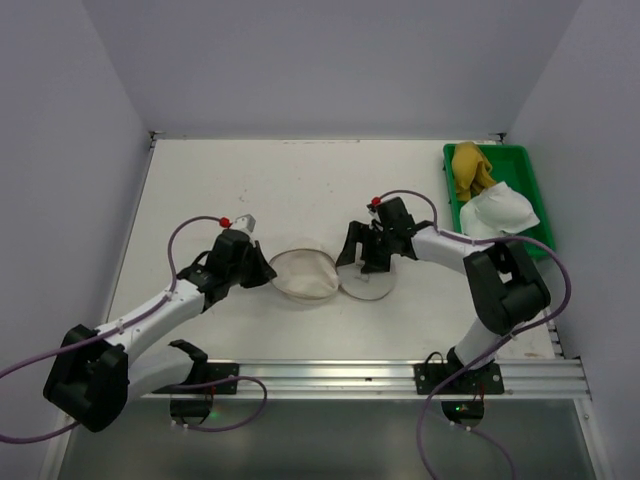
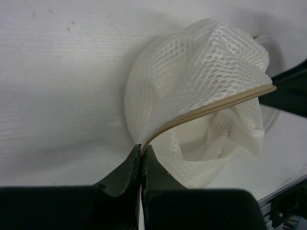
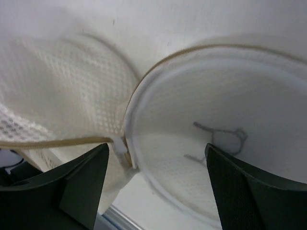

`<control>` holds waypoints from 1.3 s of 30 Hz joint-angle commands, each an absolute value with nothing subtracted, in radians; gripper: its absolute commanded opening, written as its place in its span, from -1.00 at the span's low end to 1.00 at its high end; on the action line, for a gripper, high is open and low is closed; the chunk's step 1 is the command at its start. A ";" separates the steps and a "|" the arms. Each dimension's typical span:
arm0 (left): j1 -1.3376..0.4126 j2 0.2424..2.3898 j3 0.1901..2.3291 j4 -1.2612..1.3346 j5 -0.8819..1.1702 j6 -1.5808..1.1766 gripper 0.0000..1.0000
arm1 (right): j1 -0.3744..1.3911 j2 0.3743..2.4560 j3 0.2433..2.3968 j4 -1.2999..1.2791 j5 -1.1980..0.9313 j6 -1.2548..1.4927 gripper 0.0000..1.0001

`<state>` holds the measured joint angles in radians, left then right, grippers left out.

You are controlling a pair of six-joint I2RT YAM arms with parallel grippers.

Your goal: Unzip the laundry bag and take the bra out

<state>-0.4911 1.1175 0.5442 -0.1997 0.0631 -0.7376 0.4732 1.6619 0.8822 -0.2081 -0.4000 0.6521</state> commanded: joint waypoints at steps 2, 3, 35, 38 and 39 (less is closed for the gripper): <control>-0.483 1.031 0.471 -0.216 0.083 -0.776 -0.96 | 0.423 1.706 1.021 -0.236 -0.289 0.598 0.64; -0.483 1.023 0.459 -0.206 0.112 -0.796 -0.94 | 0.422 1.706 1.061 -0.248 -0.243 0.569 0.64; -0.482 1.141 0.485 -0.086 0.153 -0.825 -0.90 | 0.330 1.525 0.834 -0.399 0.008 0.632 -0.26; -0.482 1.134 0.498 -0.106 0.146 -0.816 -0.91 | 0.330 1.535 0.848 -0.416 -0.003 0.634 -0.26; -0.482 1.128 0.502 -0.126 0.134 -0.810 -0.91 | 0.330 1.539 0.851 -0.422 -0.023 0.637 -0.25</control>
